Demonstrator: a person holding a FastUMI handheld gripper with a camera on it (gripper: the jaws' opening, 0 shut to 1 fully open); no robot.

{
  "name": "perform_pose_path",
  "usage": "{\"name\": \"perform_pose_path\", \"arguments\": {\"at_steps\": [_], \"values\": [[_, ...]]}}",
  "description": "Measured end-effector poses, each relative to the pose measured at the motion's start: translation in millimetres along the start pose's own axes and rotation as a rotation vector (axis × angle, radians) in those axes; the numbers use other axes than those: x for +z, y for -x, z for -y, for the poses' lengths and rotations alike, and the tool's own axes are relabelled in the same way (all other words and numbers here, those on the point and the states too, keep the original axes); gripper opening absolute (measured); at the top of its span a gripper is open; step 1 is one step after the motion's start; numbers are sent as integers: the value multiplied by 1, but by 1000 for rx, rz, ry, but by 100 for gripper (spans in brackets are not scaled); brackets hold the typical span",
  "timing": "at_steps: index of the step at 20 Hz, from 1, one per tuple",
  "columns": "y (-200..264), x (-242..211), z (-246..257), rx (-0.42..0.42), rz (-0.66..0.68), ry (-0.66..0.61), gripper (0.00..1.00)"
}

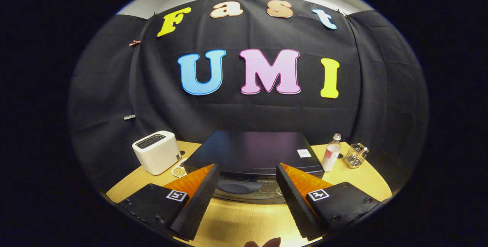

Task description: Open the toaster oven, put the food inside, and close the toaster oven door.

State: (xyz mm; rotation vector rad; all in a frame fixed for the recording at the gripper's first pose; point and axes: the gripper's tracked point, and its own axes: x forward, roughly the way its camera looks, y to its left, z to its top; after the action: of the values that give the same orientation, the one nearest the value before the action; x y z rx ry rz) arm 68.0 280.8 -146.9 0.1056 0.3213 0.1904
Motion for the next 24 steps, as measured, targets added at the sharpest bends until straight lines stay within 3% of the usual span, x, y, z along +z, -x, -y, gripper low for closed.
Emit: {"name": "perform_pose_path", "arguments": {"at_steps": [11,14,24], "values": [[-63,-51,-12,-112,-156,-43,99],[-63,-51,-13,-137,-136,20,98],[-36,-65,-14,-146,-131,-13,100]]}}
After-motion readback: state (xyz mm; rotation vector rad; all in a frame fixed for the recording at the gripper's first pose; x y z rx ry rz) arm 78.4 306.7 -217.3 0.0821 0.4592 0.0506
